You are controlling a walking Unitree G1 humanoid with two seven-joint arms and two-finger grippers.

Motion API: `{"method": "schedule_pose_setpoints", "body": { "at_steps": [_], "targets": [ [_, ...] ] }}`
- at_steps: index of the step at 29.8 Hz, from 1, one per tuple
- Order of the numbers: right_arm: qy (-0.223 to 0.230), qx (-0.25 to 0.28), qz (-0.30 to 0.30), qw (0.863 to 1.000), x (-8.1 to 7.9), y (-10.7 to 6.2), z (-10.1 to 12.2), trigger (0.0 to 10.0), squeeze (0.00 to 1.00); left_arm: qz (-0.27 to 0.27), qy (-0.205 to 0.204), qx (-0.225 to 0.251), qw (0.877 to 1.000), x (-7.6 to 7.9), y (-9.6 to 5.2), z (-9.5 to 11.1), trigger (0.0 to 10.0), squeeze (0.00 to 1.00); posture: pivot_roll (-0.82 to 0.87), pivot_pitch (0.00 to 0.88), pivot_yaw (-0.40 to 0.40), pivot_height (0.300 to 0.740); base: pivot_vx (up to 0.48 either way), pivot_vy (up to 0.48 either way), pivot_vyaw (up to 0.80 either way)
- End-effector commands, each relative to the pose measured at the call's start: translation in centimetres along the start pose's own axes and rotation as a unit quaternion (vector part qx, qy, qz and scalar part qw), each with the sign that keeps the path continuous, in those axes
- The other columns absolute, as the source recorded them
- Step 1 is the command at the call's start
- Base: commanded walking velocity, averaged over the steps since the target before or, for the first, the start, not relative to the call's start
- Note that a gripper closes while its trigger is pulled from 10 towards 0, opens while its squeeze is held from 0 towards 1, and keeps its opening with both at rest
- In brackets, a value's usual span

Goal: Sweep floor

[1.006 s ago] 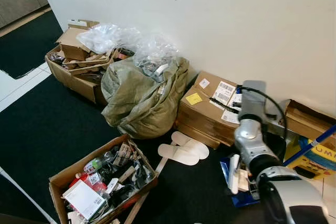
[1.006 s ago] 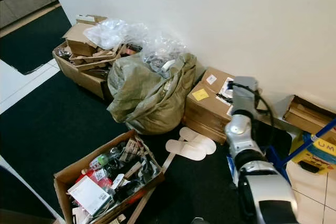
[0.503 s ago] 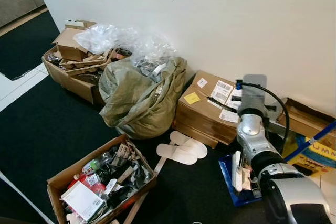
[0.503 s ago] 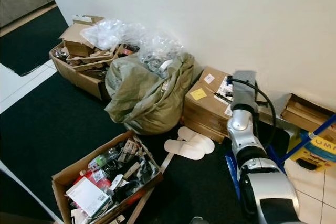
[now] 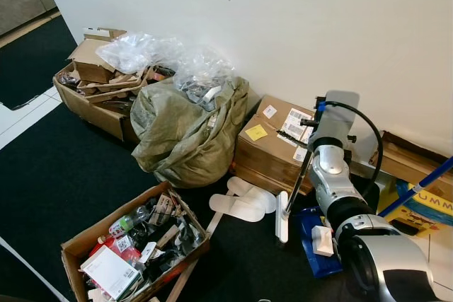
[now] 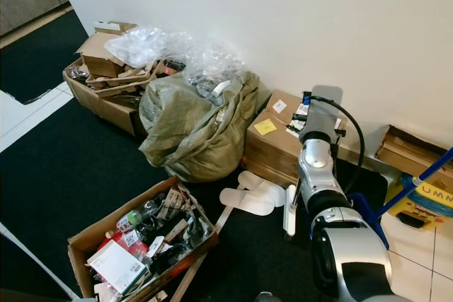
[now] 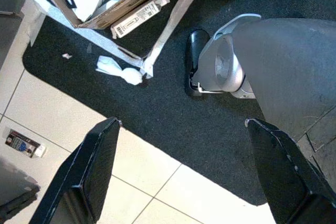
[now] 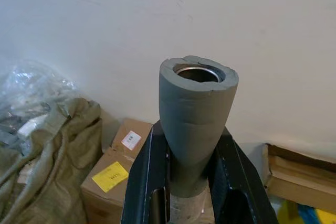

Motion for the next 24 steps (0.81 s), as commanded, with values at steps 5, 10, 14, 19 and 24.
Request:
{"method": "schedule_pose_setpoints", "body": {
  "at_steps": [5,10,14,19,24],
  "targets": [
    [0.081,-0.002,0.078,0.994,-2.2,0.7,1.7,10.0,0.00,0.019,-0.005,-0.017,1.000,-1.0,-0.3,-0.8,10.0,0.00,-0.02,0.106,0.013,0.740,0.000,0.000,0.00],
    [0.087,0.007,0.171,0.981,-3.3,0.9,3.2,10.0,0.00,0.028,-0.009,-0.015,0.999,-1.2,-0.1,-0.4,10.0,0.00,-0.02,0.073,0.013,0.740,0.000,0.000,0.00],
    [0.069,0.009,0.176,0.982,-3.2,1.0,3.3,10.0,0.00,0.030,-0.010,-0.015,0.999,-1.2,-0.1,-0.3,10.0,0.00,-0.02,0.071,0.012,0.740,0.000,0.000,0.00],
    [-0.004,0.021,0.220,0.975,-3.7,1.0,3.9,10.0,0.00,0.031,-0.012,-0.016,0.999,-1.1,0.0,-0.1,10.0,0.00,-0.03,0.053,0.010,0.740,0.000,0.000,0.00],
    [-0.016,0.022,0.254,0.967,-4.6,0.4,3.9,10.0,0.00,0.030,-0.010,-0.018,0.999,-0.9,0.1,0.0,10.0,0.00,-0.04,0.040,0.013,0.740,0.000,0.000,0.00]
  ]
}}
Point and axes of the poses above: a point about 5 cm out from each wrist's last joint towards the gripper, its own y axis pointing out of the wrist towards the gripper, its own z axis along the axis of the wrist's last joint, x = y × z, the point moved 6 cm from there along y, pointing out of the wrist towards the gripper, and after that the axes turned 5 degrees about -y, right-handed, at the moved point
